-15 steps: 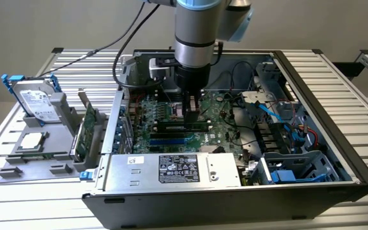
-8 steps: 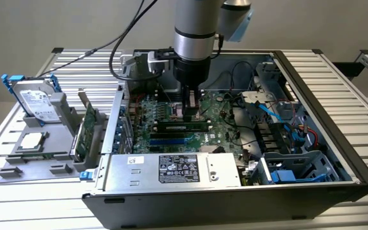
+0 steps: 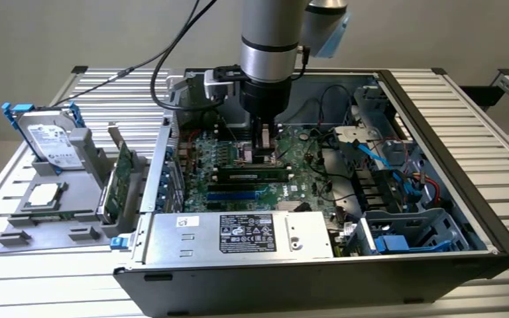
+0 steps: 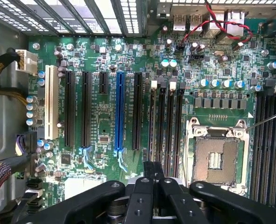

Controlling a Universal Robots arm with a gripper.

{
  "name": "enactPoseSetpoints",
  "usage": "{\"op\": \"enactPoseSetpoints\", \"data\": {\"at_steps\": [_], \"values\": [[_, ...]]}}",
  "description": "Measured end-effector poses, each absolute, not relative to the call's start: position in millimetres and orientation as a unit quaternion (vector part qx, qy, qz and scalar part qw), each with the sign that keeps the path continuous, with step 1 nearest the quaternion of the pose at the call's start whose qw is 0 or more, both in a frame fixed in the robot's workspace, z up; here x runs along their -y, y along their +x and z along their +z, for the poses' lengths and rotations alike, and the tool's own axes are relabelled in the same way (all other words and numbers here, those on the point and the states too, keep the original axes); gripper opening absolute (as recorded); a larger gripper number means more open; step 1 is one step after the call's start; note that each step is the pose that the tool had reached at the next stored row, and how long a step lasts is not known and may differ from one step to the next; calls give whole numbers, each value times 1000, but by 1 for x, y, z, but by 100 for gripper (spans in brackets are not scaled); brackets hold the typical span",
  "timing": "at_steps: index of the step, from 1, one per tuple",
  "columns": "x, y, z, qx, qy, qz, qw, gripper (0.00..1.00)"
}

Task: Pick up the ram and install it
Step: 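Insert the ram into the slot, then press down the ram until it locks into place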

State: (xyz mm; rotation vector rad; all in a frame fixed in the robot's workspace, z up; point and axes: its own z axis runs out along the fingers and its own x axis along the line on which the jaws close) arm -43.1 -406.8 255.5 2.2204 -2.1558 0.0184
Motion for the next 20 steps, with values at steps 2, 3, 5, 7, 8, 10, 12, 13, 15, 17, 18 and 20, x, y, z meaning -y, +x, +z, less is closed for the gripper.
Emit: {"op": "enactPoseSetpoints", "data": {"at_steps": [2, 3, 5, 7, 8, 10, 12, 13, 15, 17, 18, 20], "values": [[407, -43, 256, 696, 717, 6, 23, 11], [407, -43, 256, 696, 717, 6, 23, 11], [407, -43, 256, 696, 717, 6, 23, 11], [407, -43, 256, 696, 717, 6, 23, 11], [407, -43, 256, 696, 717, 6, 23, 11], [407, -43, 256, 696, 717, 6, 23, 11], [407, -44, 256, 696, 717, 6, 23, 11], [407, -44, 256, 696, 717, 6, 23, 11], [407, -45, 255, 696, 717, 6, 23, 11], [407, -46, 253, 696, 717, 6, 23, 11], [407, -46, 251, 696, 717, 6, 23, 11], [407, -46, 248, 696, 717, 6, 23, 11]]}}
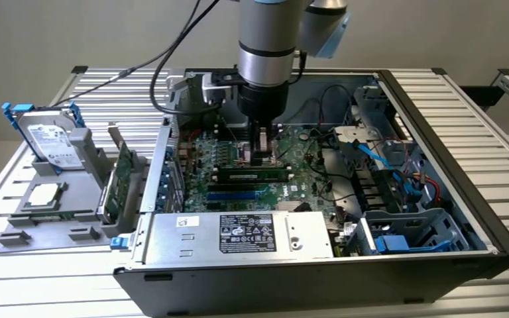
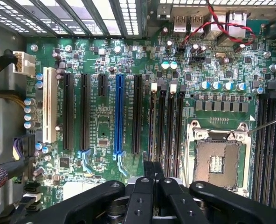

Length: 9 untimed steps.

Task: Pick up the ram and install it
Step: 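Press down the ram until it locks into place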

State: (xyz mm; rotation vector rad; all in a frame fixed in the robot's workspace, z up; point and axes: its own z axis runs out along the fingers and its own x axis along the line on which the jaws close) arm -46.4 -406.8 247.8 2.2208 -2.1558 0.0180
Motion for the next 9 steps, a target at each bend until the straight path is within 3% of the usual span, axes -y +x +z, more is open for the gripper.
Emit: {"op": "enactPoseSetpoints", "data": {"at_steps": [9], "values": [[407, -47, 233, 696, 718, 4, 21, 11]]}}
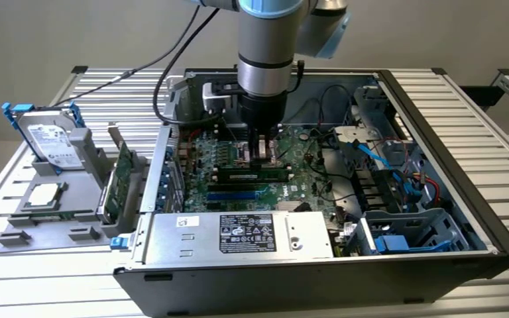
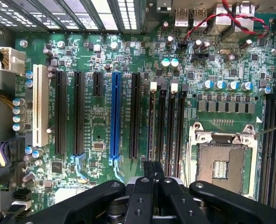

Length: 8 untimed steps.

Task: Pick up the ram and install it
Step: 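Press down the ram until it locks into place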

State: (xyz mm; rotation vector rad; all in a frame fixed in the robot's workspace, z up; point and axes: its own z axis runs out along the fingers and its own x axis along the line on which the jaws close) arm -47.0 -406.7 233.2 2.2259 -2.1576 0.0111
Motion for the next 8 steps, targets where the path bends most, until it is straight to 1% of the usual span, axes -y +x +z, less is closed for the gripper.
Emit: {"op": "enactPoseSetpoints", "data": {"at_steps": [8], "values": [[406, -47, 233, 696, 718, 3, 21, 11]]}}
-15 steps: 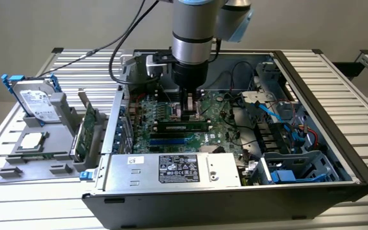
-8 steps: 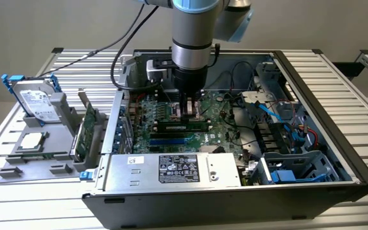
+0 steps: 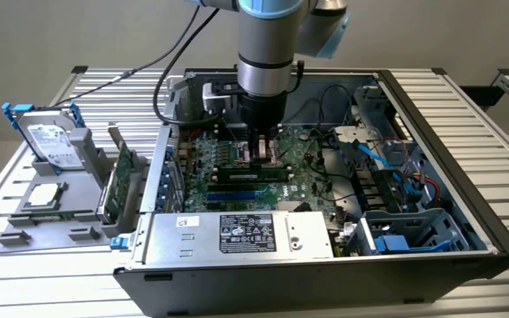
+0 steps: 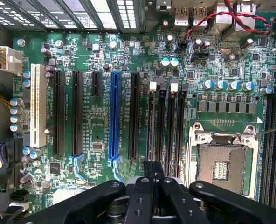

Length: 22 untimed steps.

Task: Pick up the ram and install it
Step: 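Press down the ram until it locks into place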

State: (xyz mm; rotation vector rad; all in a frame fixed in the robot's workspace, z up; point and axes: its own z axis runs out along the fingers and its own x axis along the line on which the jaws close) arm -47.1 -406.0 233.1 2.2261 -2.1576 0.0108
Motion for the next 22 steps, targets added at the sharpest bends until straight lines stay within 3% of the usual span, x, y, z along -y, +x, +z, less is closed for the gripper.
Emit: {"op": "enactPoseSetpoints", "data": {"at_steps": [22], "values": [[403, -47, 230, 696, 718, 3, 20, 11]]}}
